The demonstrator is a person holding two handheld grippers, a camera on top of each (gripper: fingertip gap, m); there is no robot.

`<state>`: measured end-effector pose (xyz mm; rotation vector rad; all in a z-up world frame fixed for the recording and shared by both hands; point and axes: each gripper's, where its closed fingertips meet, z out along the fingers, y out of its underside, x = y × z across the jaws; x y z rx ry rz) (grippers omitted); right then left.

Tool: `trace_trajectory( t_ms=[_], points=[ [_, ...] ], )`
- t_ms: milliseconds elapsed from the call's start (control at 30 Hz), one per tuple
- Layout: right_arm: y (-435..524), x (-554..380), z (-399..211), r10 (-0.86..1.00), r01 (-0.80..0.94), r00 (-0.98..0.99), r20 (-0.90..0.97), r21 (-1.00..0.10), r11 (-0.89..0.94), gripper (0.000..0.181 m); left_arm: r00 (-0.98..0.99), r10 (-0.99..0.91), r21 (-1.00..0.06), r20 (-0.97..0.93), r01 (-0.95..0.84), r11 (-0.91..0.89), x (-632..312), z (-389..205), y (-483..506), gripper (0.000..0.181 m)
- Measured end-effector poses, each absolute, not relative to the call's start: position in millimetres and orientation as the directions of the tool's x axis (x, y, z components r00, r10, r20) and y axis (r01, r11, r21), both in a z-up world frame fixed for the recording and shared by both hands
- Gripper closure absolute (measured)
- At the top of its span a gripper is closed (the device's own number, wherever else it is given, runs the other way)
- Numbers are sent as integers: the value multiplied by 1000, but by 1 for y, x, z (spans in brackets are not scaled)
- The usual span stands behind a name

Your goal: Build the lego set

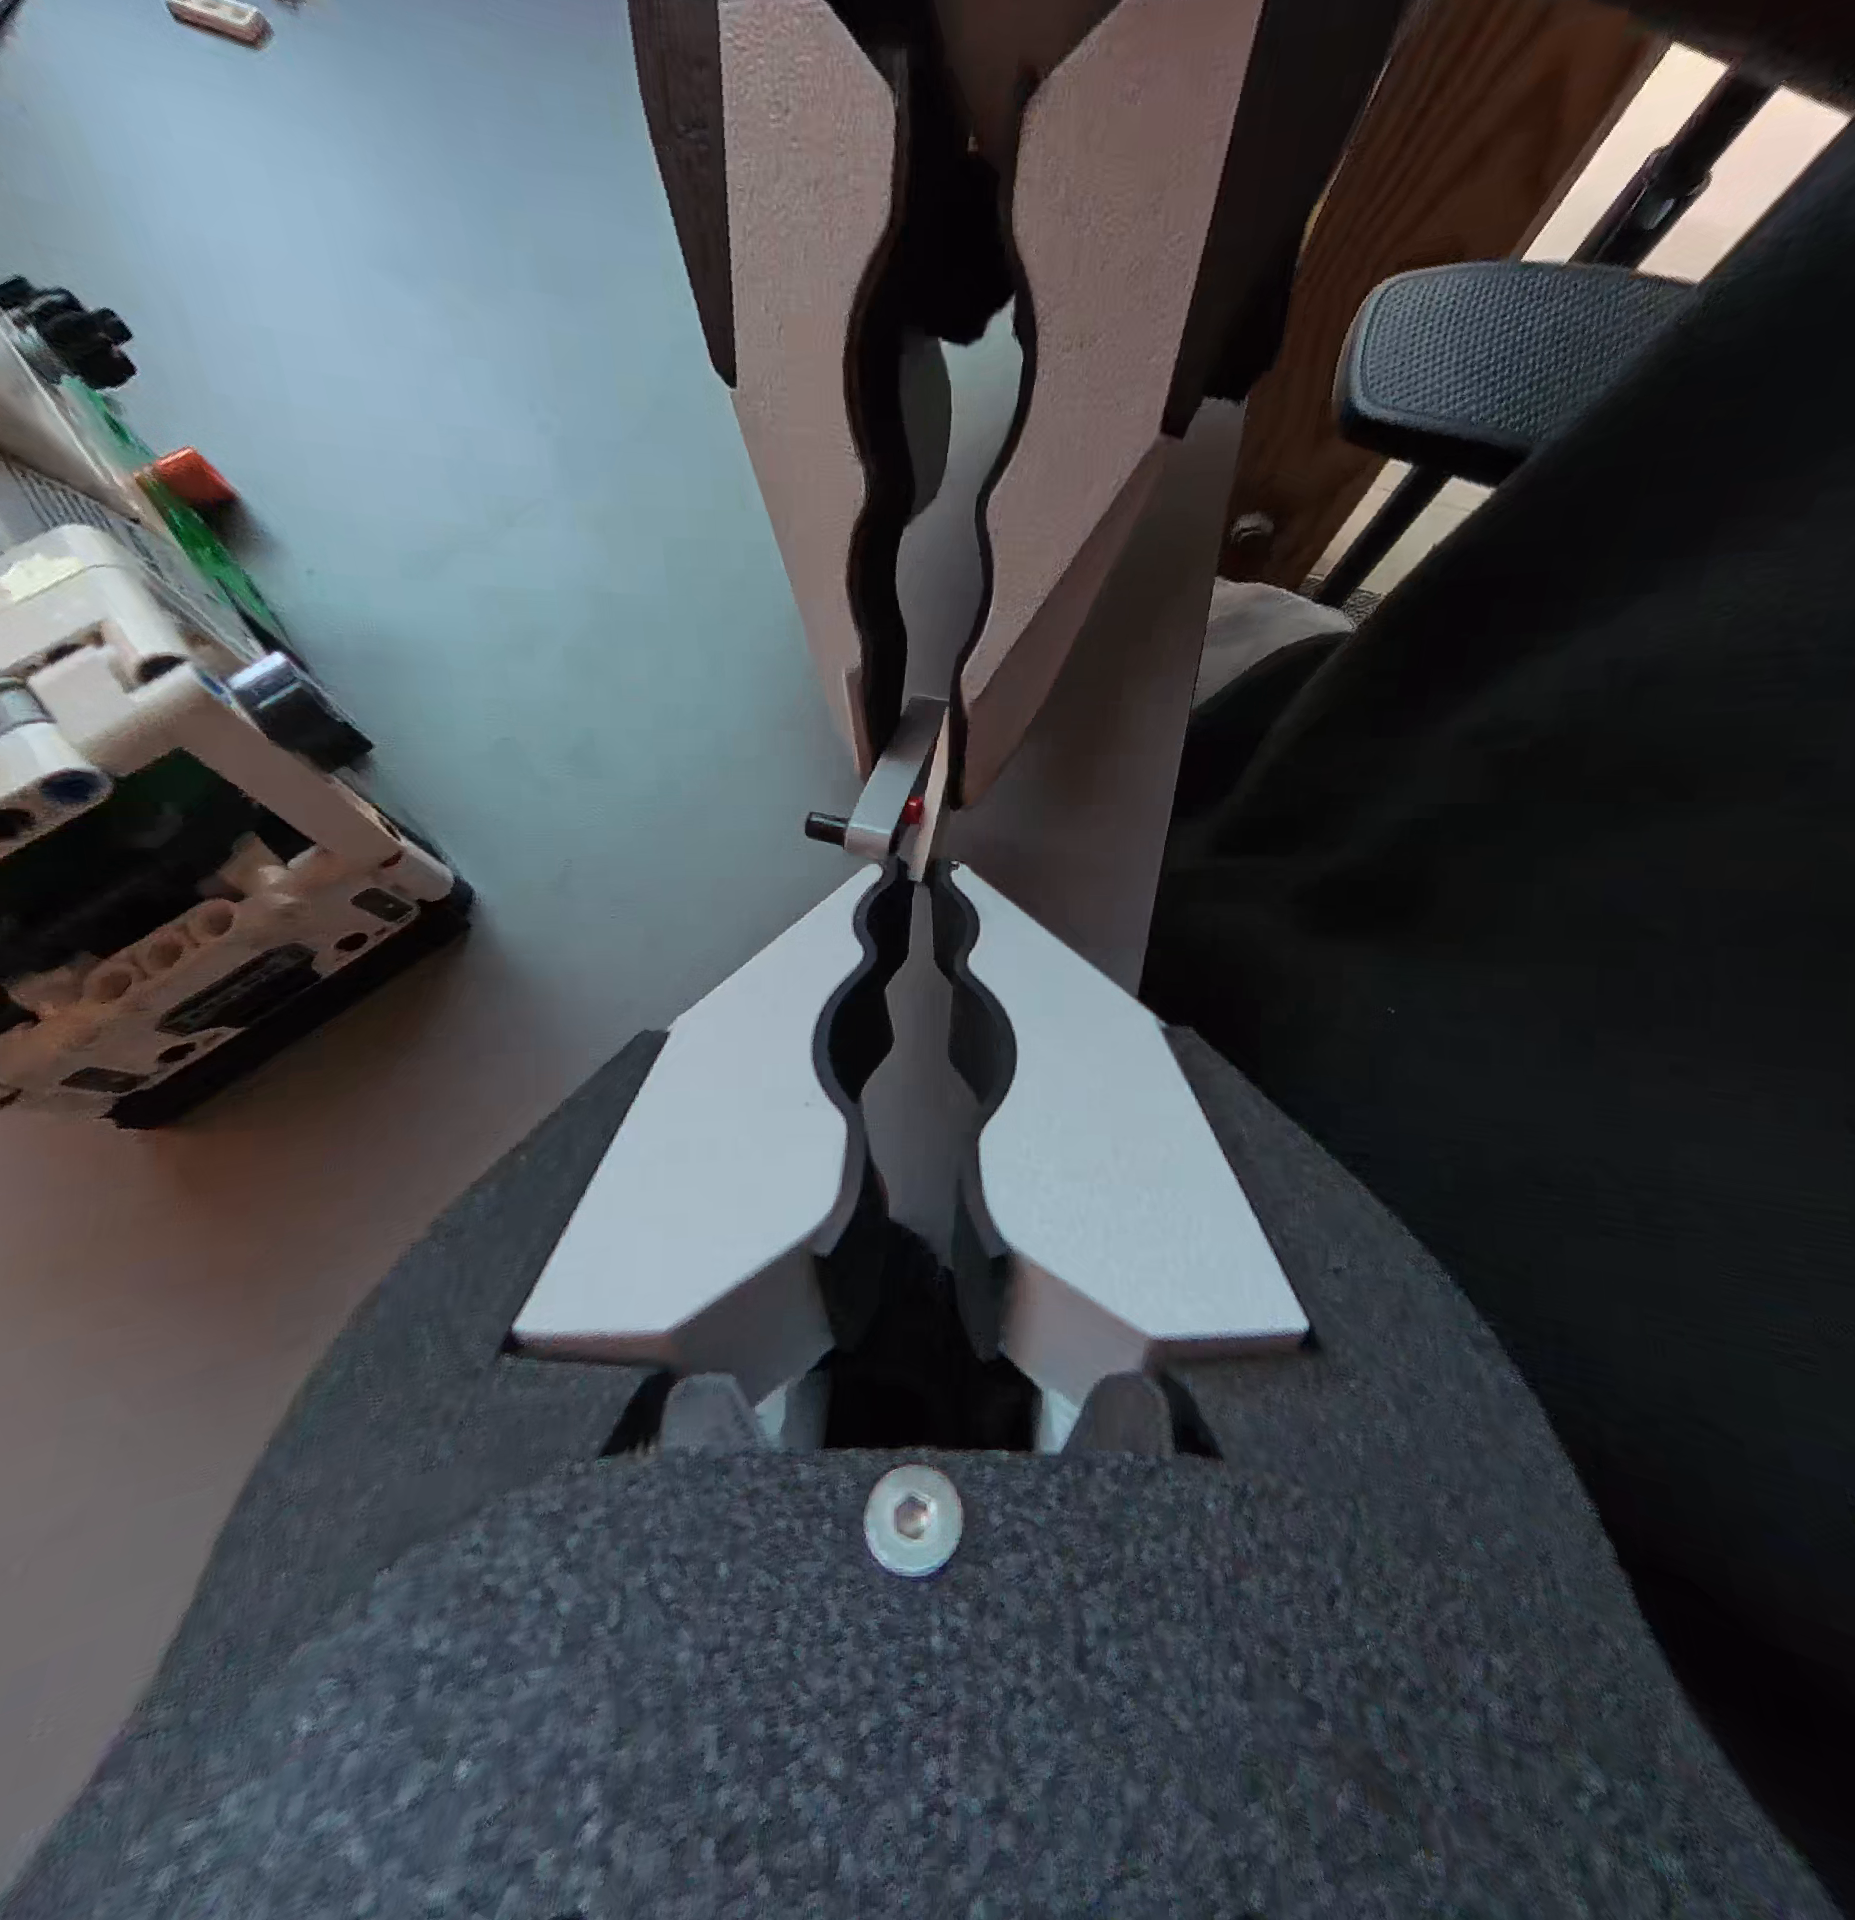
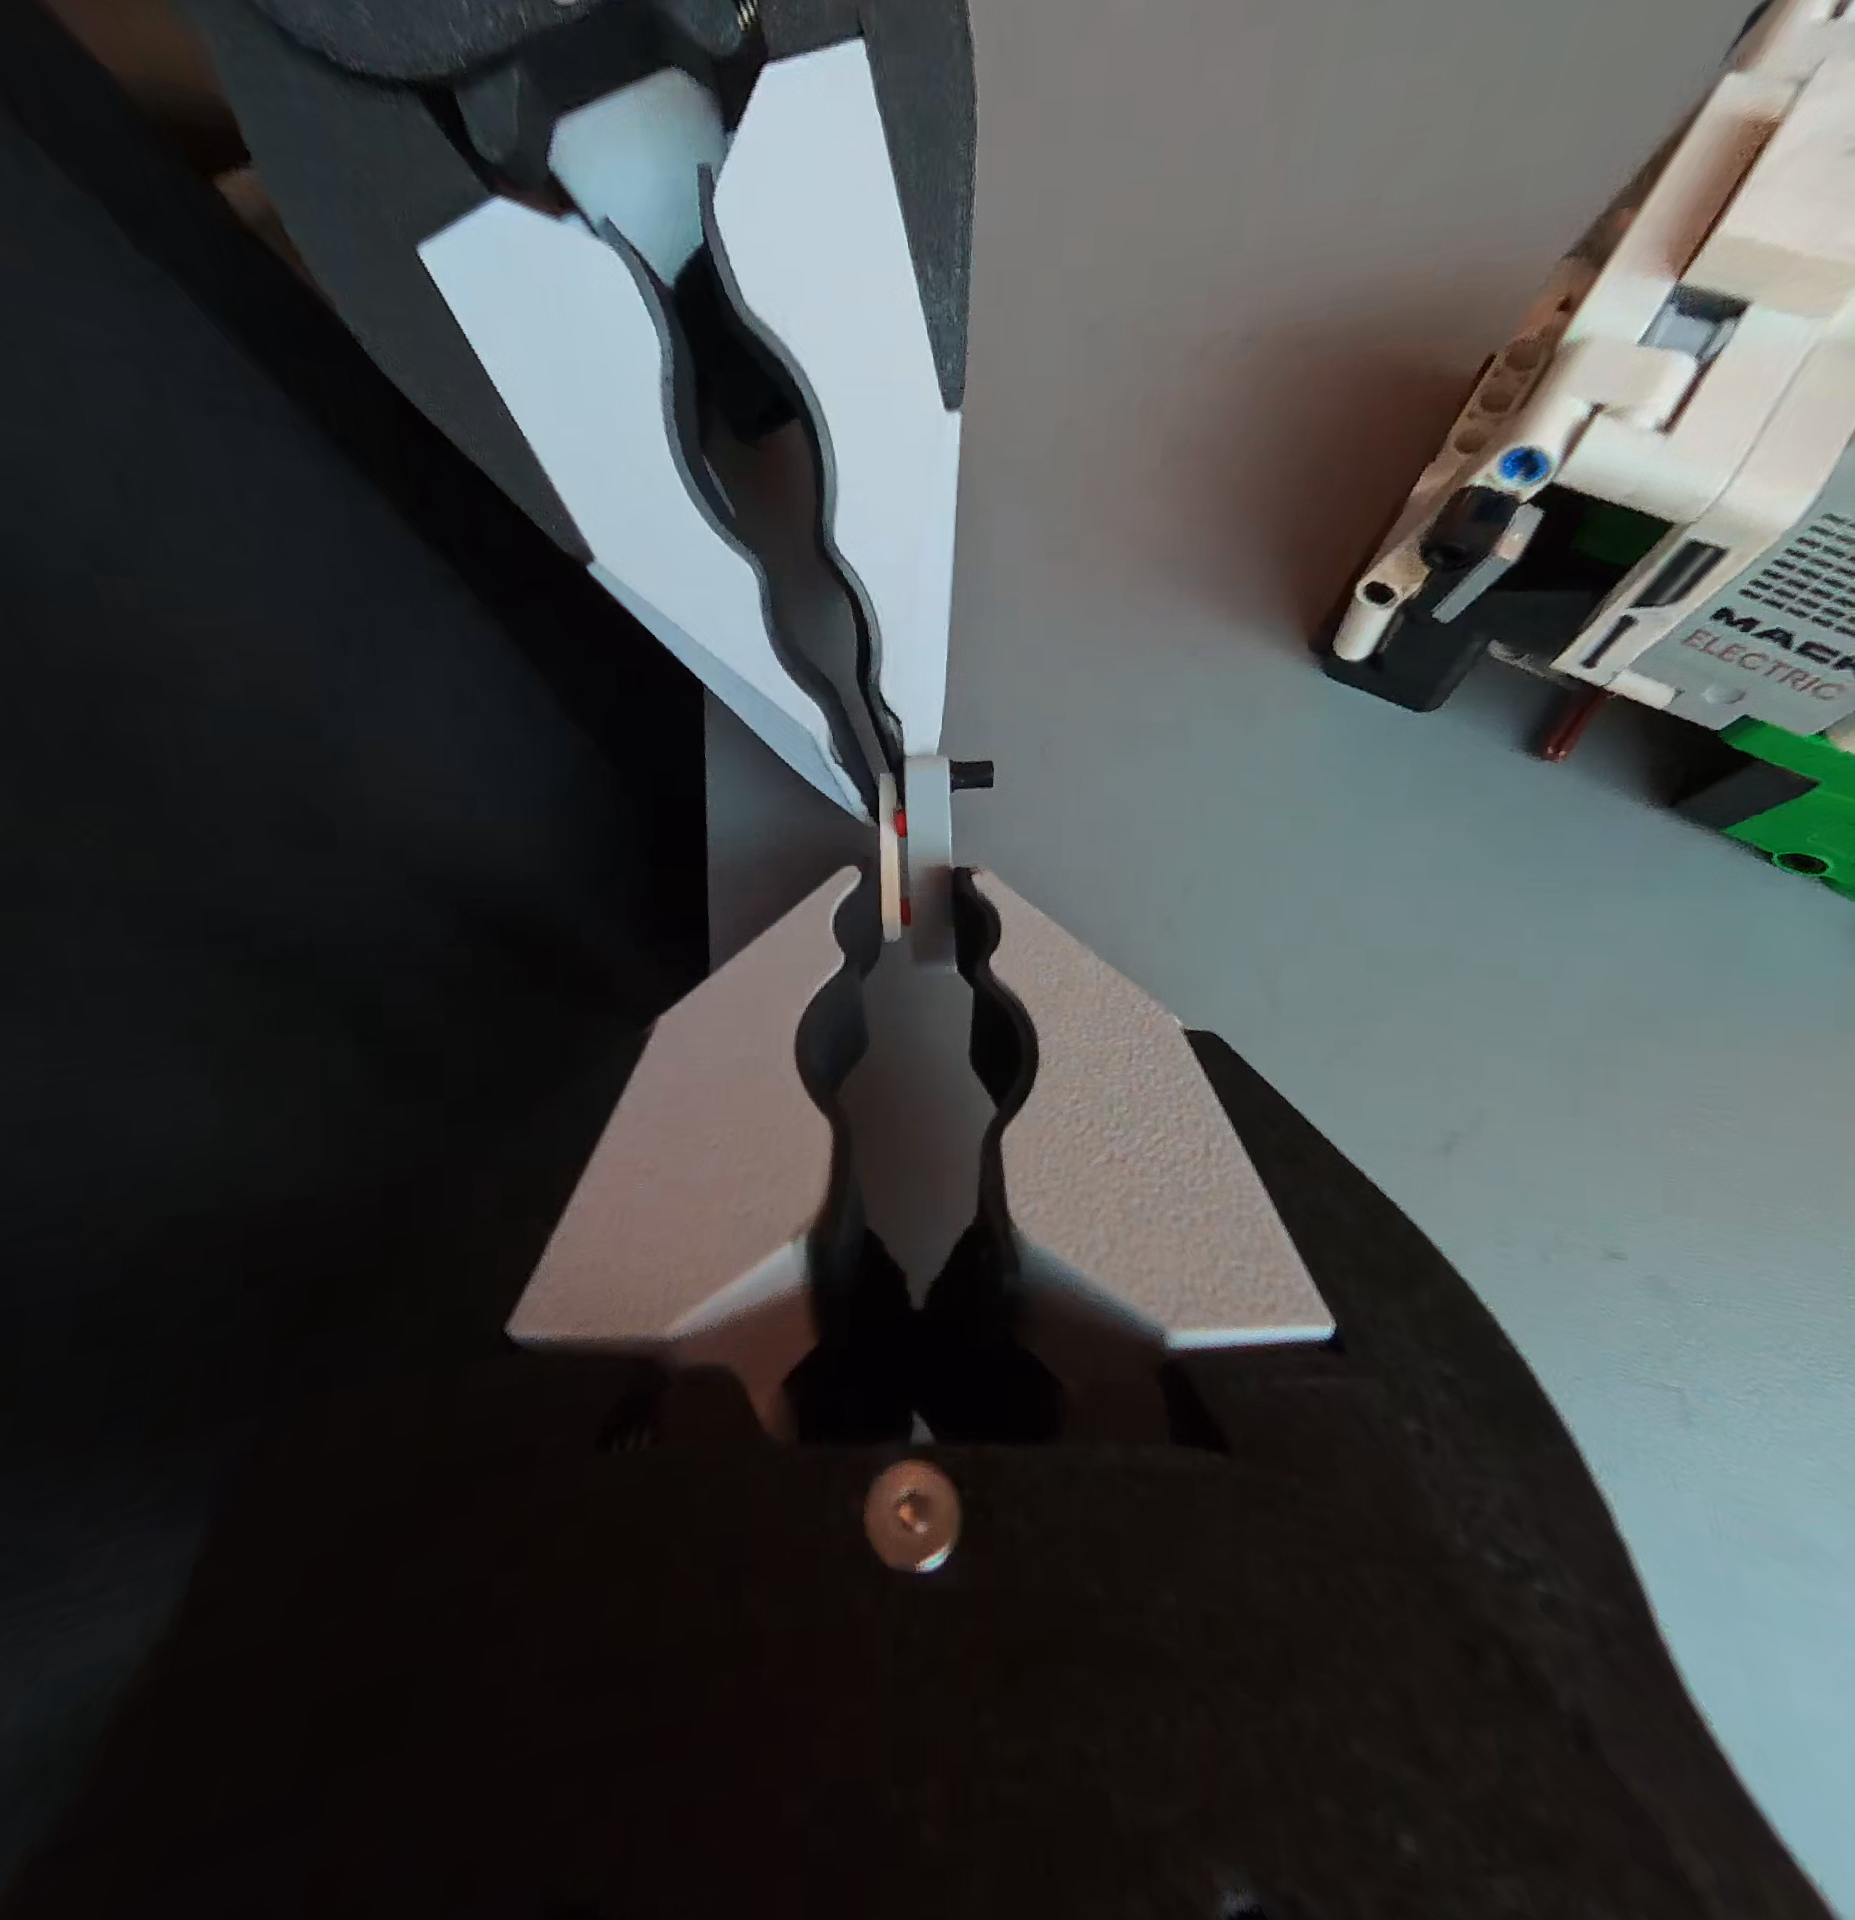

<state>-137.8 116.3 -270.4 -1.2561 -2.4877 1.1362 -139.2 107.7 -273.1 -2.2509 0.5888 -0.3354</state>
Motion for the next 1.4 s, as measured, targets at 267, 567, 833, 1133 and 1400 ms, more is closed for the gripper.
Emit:
trace_trajectory(
  t_ms=[267, 567, 833, 1133, 1400],
  points=[
    [119, -133, -285, 722, 626, -684, -105, -593, 507, 169, 834, -549, -692, -56, -429, -581, -138, -281, 108, 179],
    [117, -133, -285, 684, 620, -715, -143, -583, 526, 169, 851, -524, -727, -22, -374, -576, -137, -276, 107, 178],
    [114, -133, -283, 683, 647, -699, -213, -596, 476, 162, 851, -524, -736, -21, -368, -568, -138, -281, 104, 179],
    [112, -136, -285, 703, 616, -704, -100, -578, 535, 162, 827, -561, -709, -45, -422, -565, -140, -285, 101, 179],
    [112, -137, -285, 707, 618, -702, -85, -567, 545, 162, 821, -567, -679, -69, -455, -576, -141, -286, 100, 179]
  ],
)
